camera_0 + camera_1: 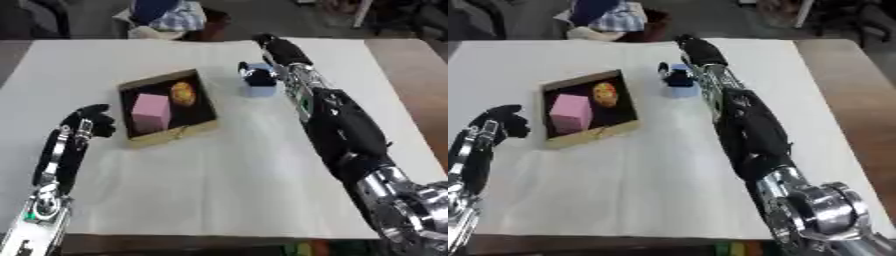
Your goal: Pick up objects on the table and place them in the box.
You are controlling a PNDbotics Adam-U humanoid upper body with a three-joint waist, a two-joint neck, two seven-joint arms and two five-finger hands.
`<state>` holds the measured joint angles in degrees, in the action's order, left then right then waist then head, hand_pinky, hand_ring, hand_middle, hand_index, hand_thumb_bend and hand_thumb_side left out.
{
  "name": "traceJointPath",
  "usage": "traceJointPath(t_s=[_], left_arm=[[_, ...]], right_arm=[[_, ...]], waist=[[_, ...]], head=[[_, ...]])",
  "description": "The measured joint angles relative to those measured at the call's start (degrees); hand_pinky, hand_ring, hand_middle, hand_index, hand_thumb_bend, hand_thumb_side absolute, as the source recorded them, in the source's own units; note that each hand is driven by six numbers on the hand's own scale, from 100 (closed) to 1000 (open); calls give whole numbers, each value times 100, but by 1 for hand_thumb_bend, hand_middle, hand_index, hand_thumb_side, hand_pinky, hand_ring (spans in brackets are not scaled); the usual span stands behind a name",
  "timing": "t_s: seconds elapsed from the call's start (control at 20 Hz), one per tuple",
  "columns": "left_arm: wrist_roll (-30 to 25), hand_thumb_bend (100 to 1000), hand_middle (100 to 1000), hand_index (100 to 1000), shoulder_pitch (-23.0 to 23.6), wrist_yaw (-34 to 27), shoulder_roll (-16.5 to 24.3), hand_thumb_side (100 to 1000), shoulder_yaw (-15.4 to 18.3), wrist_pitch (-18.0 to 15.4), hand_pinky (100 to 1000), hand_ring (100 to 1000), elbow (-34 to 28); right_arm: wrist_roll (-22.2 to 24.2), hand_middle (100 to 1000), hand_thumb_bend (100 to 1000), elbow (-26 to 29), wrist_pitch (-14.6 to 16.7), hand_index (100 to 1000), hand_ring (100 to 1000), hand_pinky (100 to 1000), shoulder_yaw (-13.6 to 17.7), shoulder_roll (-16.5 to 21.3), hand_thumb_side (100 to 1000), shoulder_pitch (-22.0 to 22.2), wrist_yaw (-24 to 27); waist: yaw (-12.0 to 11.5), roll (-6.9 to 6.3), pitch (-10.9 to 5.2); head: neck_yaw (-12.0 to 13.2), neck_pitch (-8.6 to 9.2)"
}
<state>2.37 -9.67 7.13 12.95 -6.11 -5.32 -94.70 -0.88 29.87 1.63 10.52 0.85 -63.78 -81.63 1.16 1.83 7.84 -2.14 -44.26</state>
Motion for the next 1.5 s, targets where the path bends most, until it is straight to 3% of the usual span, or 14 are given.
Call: traceJointPath(t_s=[0.5,1.05,1.35,1.5], left_arm=[[1,100,561,777,0,-2,0,928,0,1,634,595,0],[1,100,561,776,-1,-6,-42,928,0,1,634,595,0],[2,100,560,776,-1,-7,-43,928,0,2,634,595,0],[5,100,560,776,-1,-7,-43,928,0,5,634,594,0]], right_arm=[[-94,978,160,-80,-964,1000,972,895,64,-62,713,75,-323],[59,977,150,-168,-1881,1000,924,833,-273,-294,696,147,-160],[247,949,100,-227,-1999,990,797,687,-332,-310,527,178,-147],[237,908,100,-202,-1995,968,653,602,-348,-310,346,172,-158]], waist=[[-29,0,0],[-52,-26,1],[-61,-29,1],[-63,-29,1]], head=[[-13,0],[-46,0],[-48,0],[-48,0]])
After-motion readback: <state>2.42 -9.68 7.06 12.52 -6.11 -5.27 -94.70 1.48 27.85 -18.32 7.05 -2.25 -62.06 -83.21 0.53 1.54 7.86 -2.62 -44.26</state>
